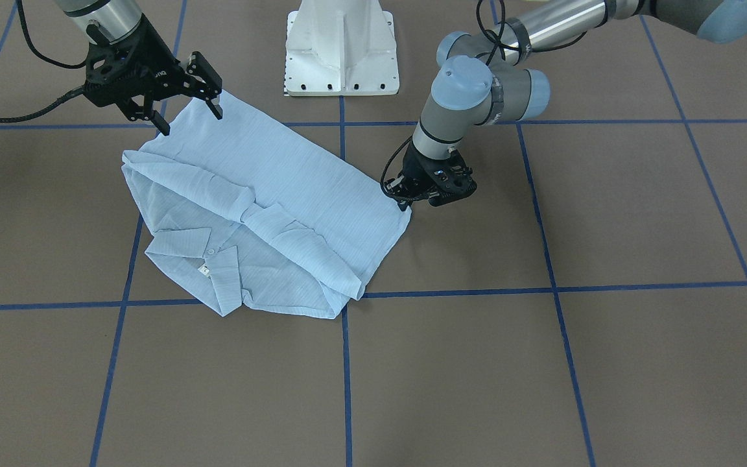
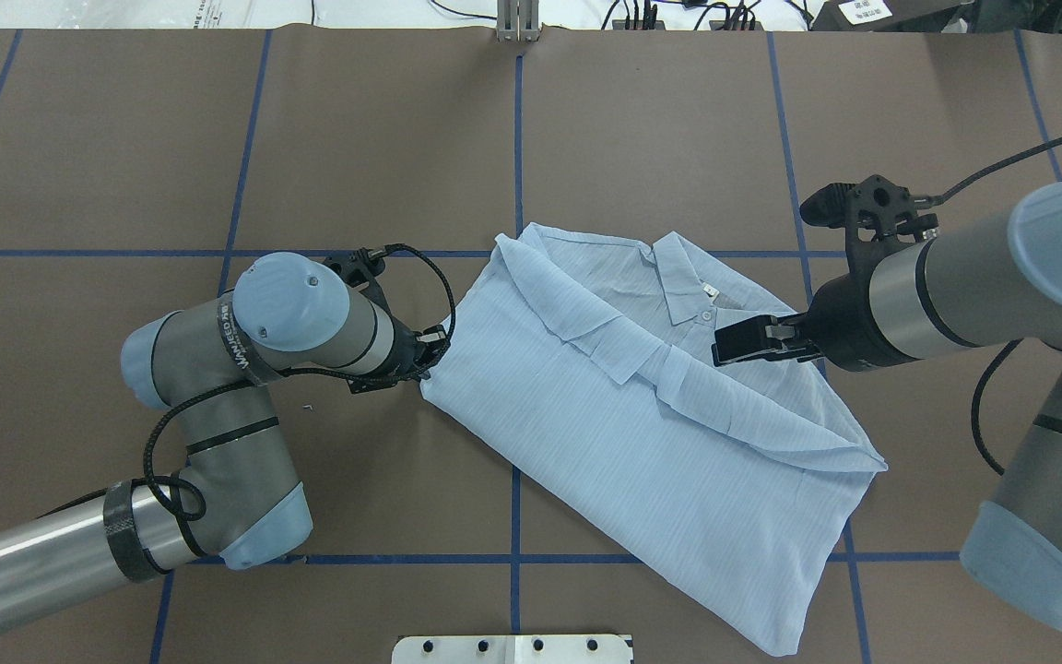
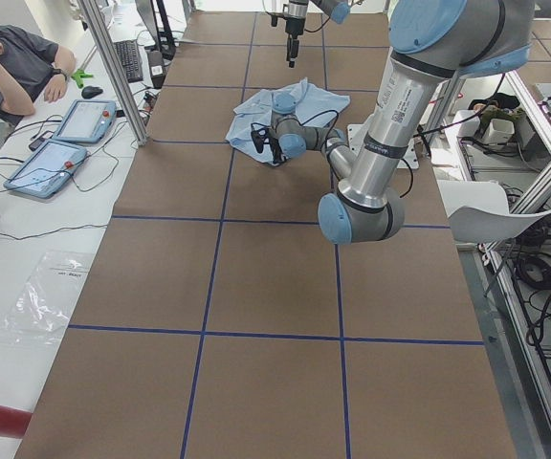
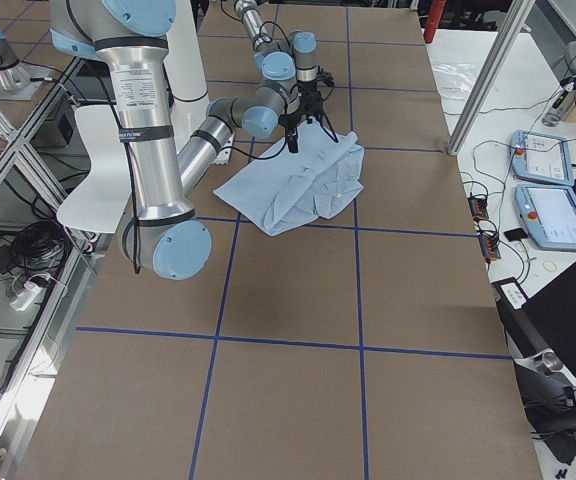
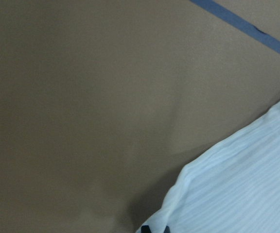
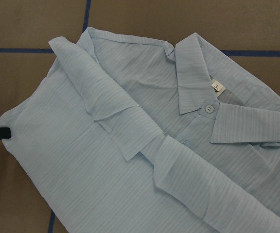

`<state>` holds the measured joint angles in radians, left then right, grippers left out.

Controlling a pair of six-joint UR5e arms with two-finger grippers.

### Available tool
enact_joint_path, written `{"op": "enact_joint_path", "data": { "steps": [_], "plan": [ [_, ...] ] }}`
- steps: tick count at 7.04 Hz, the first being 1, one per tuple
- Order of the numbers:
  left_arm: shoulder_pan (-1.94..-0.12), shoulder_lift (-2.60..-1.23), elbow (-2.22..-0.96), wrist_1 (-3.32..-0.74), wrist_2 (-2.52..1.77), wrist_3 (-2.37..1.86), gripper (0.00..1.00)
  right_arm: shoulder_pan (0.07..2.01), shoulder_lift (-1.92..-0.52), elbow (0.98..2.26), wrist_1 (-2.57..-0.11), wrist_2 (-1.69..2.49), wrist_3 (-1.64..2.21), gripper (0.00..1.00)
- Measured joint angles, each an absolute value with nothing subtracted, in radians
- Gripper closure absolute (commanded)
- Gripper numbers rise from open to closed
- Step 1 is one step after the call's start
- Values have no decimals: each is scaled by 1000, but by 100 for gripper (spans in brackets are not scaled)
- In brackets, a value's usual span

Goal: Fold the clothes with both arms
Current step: 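Pull the shirt edge away with the left gripper while the right holds the collar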

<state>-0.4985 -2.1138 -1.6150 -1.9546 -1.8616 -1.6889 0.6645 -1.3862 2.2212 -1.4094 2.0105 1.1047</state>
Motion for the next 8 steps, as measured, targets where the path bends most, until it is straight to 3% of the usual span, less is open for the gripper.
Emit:
{"op": "enact_joint_path", "data": {
  "steps": [4,8],
  "plan": [
    [-533,-2114,-1646,-1888,-1864,-1670,100,676,-1386,2228,-1407,2019,1105,0],
    [-676,-2125,-1545,-1886,-1862,-1537,100,683,-1382,2230,-1403,2020,1104,0]
  ]
}}
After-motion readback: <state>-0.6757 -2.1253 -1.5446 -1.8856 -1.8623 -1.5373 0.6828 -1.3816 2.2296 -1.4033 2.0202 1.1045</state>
